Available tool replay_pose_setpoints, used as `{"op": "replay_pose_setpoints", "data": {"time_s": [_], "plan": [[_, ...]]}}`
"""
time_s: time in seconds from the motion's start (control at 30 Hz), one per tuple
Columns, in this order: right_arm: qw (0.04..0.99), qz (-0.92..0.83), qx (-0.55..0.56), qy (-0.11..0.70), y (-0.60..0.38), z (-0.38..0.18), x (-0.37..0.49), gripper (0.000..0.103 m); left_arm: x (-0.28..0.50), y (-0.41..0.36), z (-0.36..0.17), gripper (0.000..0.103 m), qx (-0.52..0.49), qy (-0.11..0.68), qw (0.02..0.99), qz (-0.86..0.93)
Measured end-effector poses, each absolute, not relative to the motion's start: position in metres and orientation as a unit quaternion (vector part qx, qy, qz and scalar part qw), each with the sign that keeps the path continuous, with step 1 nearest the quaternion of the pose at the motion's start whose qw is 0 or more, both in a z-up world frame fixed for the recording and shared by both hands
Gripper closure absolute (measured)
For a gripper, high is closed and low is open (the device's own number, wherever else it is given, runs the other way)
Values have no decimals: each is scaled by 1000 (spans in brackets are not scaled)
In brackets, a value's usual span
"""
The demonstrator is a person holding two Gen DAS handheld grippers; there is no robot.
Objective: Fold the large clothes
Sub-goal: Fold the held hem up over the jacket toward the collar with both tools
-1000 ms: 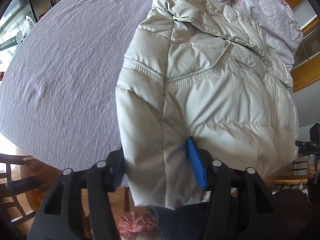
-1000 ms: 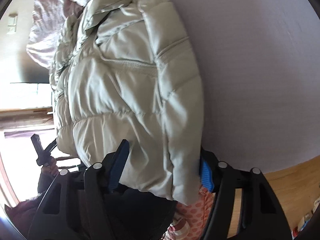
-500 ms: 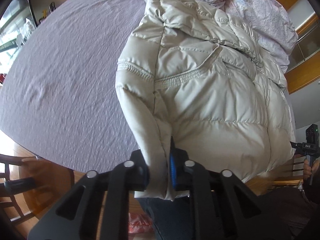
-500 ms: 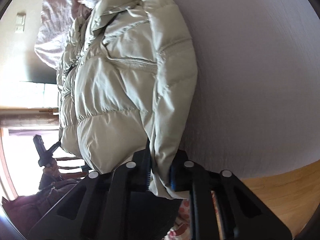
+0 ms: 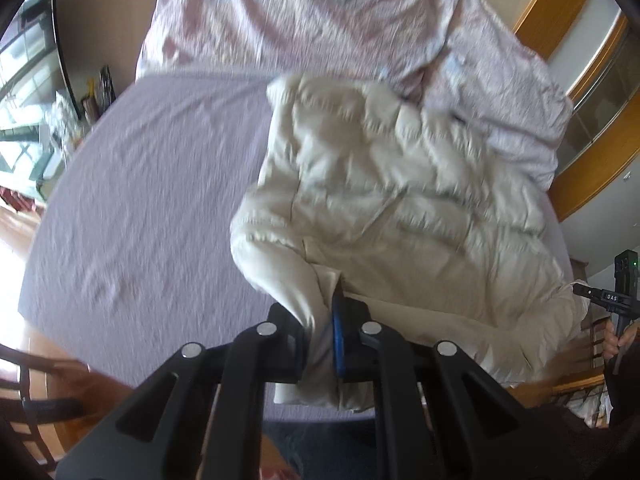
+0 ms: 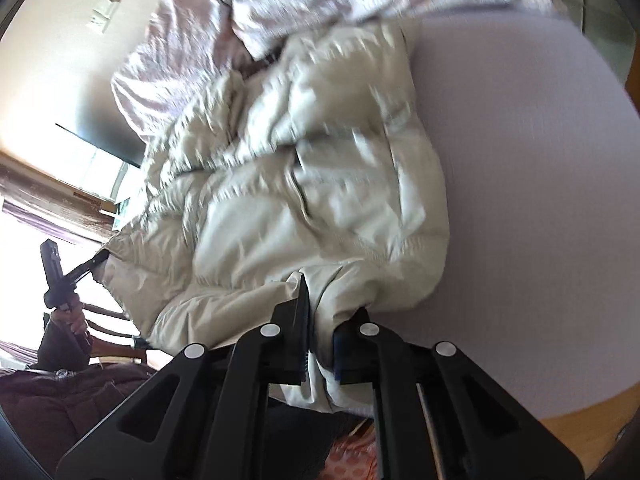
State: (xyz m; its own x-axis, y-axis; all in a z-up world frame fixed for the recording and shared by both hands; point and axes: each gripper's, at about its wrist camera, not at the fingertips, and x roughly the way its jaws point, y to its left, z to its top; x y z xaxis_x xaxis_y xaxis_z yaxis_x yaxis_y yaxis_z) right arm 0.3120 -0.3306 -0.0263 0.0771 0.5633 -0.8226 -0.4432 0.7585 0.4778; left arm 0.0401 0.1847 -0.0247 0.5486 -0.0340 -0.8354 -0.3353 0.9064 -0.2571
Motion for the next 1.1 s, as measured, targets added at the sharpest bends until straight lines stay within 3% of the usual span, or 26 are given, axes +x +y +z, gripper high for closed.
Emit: {"op": "replay_pose_setpoints", "data": {"time_s": [0.5, 1.1], "plan": [[808, 312, 26, 499, -288, 35, 410, 95, 147, 216, 34, 92, -172, 391, 895, 128], [828, 209, 34, 520, -234, 0, 511, 95, 281, 246, 12, 92, -170, 417, 880, 153]]}}
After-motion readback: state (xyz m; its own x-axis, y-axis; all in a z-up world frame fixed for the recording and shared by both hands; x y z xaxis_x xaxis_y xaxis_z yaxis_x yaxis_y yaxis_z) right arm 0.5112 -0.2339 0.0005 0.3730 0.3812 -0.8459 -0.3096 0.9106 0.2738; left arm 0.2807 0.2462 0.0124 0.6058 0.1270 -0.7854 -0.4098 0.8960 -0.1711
